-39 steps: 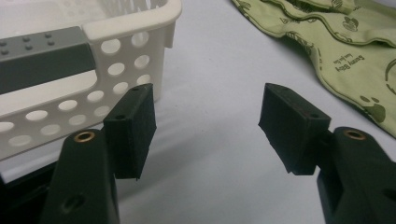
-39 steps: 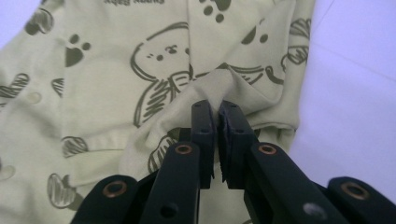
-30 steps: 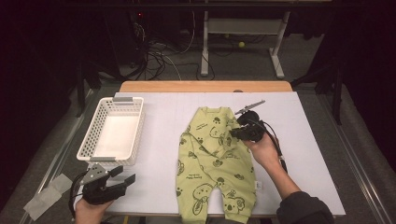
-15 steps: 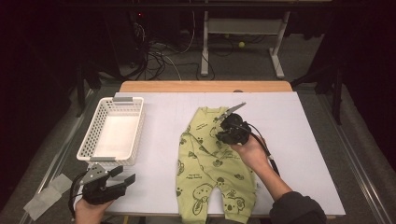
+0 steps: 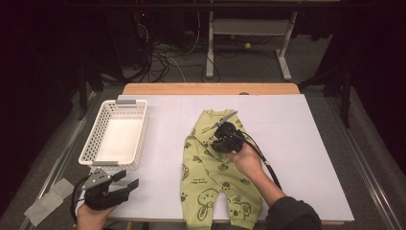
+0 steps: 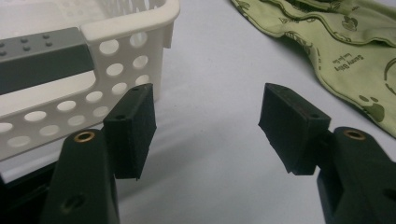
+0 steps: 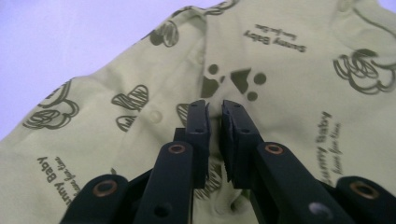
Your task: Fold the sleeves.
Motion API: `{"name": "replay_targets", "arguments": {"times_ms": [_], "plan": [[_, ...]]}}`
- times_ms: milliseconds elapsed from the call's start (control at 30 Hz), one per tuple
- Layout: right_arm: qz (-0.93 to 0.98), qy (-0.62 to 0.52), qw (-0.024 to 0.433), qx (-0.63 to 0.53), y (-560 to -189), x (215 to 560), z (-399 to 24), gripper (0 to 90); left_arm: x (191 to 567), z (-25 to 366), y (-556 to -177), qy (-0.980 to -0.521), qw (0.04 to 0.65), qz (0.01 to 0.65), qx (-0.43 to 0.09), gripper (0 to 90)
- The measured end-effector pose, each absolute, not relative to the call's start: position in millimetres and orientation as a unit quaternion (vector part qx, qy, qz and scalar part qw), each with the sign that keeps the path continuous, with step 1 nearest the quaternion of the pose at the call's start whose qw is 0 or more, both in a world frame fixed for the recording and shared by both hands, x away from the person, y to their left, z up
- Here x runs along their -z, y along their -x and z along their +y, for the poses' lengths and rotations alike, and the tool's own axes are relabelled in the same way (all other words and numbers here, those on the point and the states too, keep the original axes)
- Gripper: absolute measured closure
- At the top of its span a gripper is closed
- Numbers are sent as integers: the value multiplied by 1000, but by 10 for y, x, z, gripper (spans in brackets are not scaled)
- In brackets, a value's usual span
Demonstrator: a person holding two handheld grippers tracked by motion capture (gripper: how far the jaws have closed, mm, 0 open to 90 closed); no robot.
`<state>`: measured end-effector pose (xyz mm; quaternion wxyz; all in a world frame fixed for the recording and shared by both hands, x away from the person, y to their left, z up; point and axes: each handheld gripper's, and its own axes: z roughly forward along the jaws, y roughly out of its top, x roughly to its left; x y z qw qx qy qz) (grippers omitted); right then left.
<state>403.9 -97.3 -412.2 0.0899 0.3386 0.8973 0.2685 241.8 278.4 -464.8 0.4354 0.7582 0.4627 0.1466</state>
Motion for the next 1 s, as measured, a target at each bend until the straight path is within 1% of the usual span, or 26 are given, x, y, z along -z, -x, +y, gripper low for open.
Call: {"name": "replay_targets", "arguments": {"times_ms": [100, 333, 467, 600, 800, 900, 1000], "plan": [[898, -336, 92, -270, -4014, 4141, -929, 761, 4647, 2787, -2419, -758, 436, 462, -146, 335], [885, -345, 106, -295, -4003, 4032, -1019, 769, 4647, 2786, -2420, -759, 436, 462, -146, 334], [879, -360, 109, -294, -4036, 3994, -1144, 845, 4649, 2782, -2422, -759, 435, 462, -146, 335], [882, -371, 104, -272, -4063, 4101, -1176, 869, 4652, 2780, -2423, -760, 434, 462, -145, 334], [892, -362, 83, -258, -4024, 4266, -1111, 863, 4654, 2783, -2426, -760, 435, 462, -144, 335], [900, -347, 78, -252, -3974, 4302, -1054, 826, 4653, 2779, -2425, -760, 434, 462, -144, 334], [904, -340, 78, -250, -3944, 4329, -1025, 816, 4653, 2782, -2424, -759, 435, 462, -144, 335]]}}
